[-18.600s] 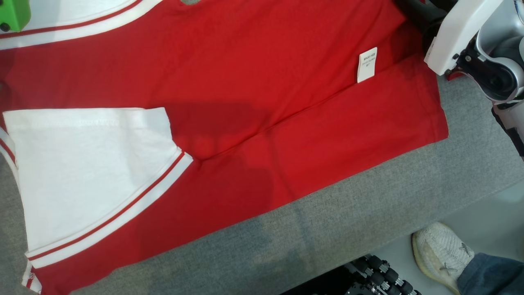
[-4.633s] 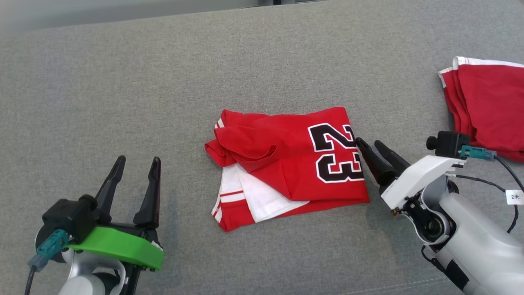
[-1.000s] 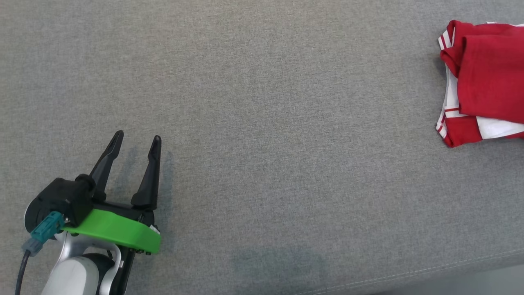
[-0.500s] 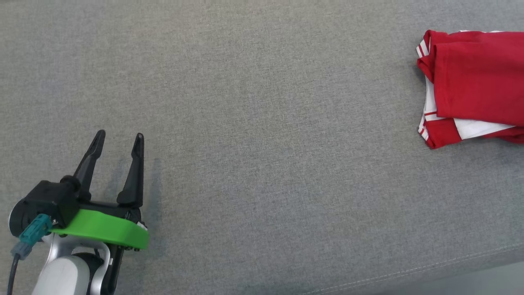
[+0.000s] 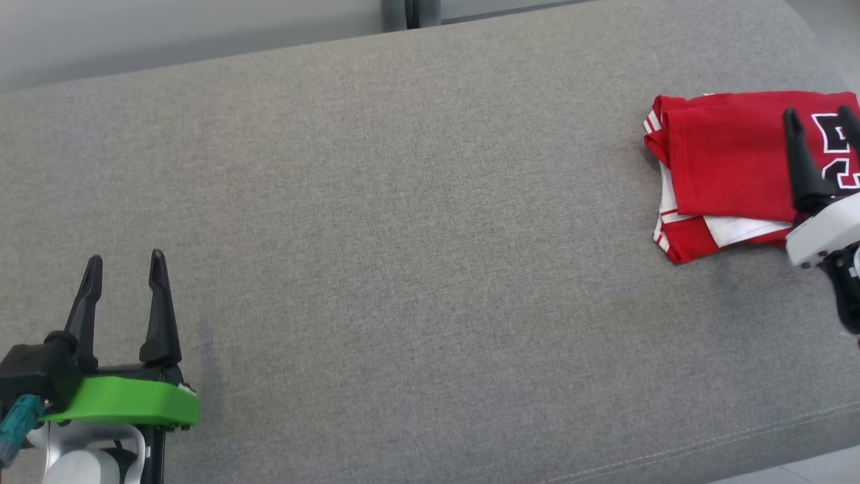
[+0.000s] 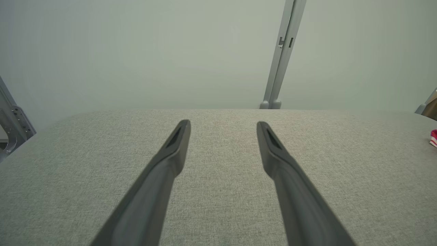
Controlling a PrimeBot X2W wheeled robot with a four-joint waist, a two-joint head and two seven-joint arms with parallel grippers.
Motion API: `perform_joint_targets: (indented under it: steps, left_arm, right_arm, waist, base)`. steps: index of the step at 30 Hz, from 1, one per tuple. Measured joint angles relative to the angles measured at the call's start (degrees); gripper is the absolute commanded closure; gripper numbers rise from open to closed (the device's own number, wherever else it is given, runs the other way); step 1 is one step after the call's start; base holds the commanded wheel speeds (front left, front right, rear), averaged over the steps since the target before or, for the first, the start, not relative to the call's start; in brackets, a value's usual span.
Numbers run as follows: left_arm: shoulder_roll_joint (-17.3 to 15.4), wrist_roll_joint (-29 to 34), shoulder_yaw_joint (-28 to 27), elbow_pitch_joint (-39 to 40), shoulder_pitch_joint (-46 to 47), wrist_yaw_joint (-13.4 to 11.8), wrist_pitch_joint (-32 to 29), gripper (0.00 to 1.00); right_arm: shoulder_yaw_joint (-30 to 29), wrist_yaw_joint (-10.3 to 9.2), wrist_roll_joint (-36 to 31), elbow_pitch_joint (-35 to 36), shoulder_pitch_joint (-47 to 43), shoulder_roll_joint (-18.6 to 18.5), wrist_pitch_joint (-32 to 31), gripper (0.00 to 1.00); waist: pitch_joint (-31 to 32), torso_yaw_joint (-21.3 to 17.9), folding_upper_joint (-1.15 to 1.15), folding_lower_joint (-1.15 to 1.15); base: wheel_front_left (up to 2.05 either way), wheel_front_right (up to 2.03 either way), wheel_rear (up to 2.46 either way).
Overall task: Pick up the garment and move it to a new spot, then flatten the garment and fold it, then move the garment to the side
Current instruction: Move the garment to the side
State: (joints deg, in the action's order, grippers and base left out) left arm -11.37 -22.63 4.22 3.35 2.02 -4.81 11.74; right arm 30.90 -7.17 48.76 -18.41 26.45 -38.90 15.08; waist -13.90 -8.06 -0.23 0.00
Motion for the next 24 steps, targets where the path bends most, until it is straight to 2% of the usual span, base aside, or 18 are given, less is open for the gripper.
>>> perform_joint_targets:
  steps: [7,13,19,24]
  left_arm:
    - [0.91,-0.12,-0.4,-4.22,-3.93,-0.27,0.67,0.0]
    - [1.61,-0.15,-1.19,-7.3,-9.03,-0.64,1.33,0.0]
    - [2.02,-0.21,-1.33,-8.27,-11.14,-0.73,1.52,0.0]
    - [2.12,-0.21,-1.96,-8.24,-11.62,-0.73,2.0,0.0]
  right_arm:
    - [-1.0,-0.01,-1.01,1.43,-6.25,6.3,-0.01,0.0]
    - [-2.82,-0.01,-5.19,2.63,-11.07,11.47,-0.08,0.0]
    - [-5.19,-0.01,-9.34,2.05,-17.46,12.45,-0.09,0.0]
    - [-6.79,-0.01,-12.43,2.05,-19.02,13.81,-0.09,0.0]
  waist:
    - [4.87,0.26,0.0,0.0]
    - [9.01,0.74,0.0,0.0]
    - [12.54,1.3,0.0,0.0]
    - [14.41,1.81,0.0,0.0]
  base:
    - [0.0,0.0,0.0]
    - [0.0,0.0,0.0]
    - [0.0,0.0,0.0]
    - [0.0,0.0,0.0]
